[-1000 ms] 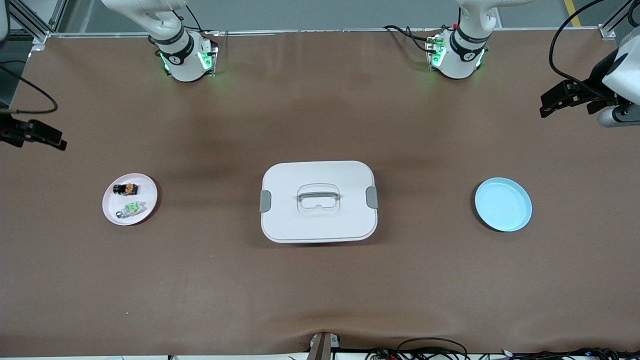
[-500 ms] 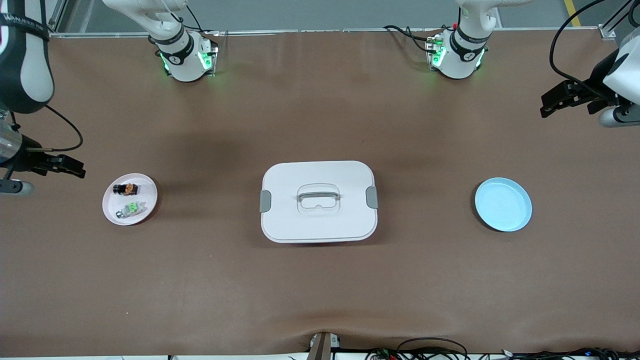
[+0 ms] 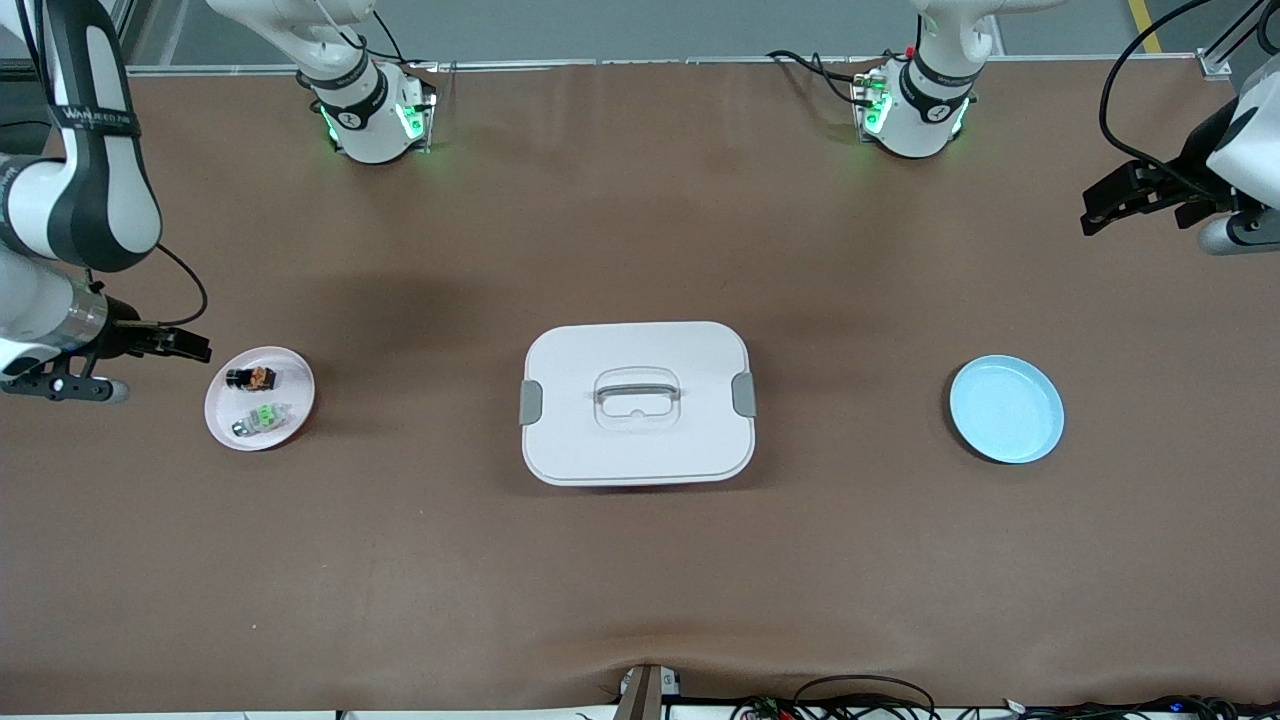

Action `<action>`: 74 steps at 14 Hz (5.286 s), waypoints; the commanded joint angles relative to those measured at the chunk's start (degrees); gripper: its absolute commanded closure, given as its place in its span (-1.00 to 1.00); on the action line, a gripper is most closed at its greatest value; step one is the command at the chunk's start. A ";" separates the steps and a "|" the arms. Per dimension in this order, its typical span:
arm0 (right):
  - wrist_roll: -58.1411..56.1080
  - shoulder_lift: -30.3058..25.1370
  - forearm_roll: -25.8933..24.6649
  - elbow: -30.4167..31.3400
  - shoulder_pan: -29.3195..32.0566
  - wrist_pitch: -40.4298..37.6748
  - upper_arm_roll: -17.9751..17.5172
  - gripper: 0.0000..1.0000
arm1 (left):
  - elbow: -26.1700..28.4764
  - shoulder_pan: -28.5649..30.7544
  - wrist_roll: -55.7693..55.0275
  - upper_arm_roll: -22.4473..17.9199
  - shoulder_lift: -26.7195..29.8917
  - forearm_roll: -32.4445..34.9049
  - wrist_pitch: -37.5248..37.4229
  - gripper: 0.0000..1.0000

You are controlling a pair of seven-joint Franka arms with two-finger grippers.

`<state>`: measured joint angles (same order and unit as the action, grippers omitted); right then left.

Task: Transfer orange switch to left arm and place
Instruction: 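Move the right gripper down over the white plate's orange switch, then close the right gripper on the black-and-orange switch, then lift the switch with the right gripper and carry it past the box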

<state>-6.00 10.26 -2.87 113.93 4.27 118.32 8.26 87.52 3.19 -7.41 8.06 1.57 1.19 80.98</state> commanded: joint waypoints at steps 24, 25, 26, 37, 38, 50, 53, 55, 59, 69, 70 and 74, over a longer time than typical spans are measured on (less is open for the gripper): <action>-10.08 15.93 2.96 3.58 2.59 15.54 -0.43 -1.00 | 4.50 0.06 -0.06 1.43 -0.51 0.92 2.70 -1.00; -10.26 15.94 2.52 4.10 2.59 15.54 -0.43 -1.00 | 4.51 0.06 -0.15 1.43 -0.86 0.92 2.61 -1.00; -10.26 15.94 2.25 4.46 2.59 15.54 -0.35 -1.00 | 4.59 0.06 -0.15 1.43 -0.96 0.92 2.69 -1.00; -10.26 18.22 2.08 5.25 3.03 18.79 -0.35 -1.00 | 3.80 0.24 -0.24 1.34 -3.59 0.92 4.88 -1.00; -10.26 18.48 2.08 5.34 3.03 18.79 -0.35 -1.00 | 3.80 0.33 -0.24 1.26 -3.68 0.92 5.33 -1.00; -10.35 18.40 2.08 5.34 3.03 18.09 -0.35 0.14 | 3.89 2.35 -0.15 0.64 -5.26 0.92 8.41 -1.00; -10.17 17.61 2.08 5.34 2.94 17.04 -0.35 0.14 | 4.15 2.52 -0.15 0.55 -5.35 1.01 8.41 -1.00; -9.56 15.07 2.25 5.16 2.85 12.31 -0.43 0.14 | 4.07 2.61 -0.23 0.55 -5.53 1.01 8.76 -1.00; -8.77 9.45 4.79 4.81 2.50 3.78 -0.78 0.14 | 4.07 2.61 -0.24 0.64 -6.67 0.92 10.43 -1.00; 17.20 -3.22 22.81 1.39 -6.18 -20.92 -1.05 0.20 | 3.80 2.35 -0.24 0.64 -7.99 0.92 12.27 -1.00; 22.64 -4.09 24.21 0.95 -8.12 -21.89 -1.05 0.20 | 3.80 2.35 -0.24 0.64 -7.99 0.92 12.19 -1.00; 39.97 -5.33 31.86 -2.03 -14.10 -24.44 -1.05 0.20 | 3.89 2.35 -0.24 0.64 -8.16 0.92 12.27 -1.00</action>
<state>26.87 5.57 26.08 113.53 -7.73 95.59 6.72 91.96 5.56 -7.52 8.58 -6.33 1.31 93.03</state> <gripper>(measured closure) 0.273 0.000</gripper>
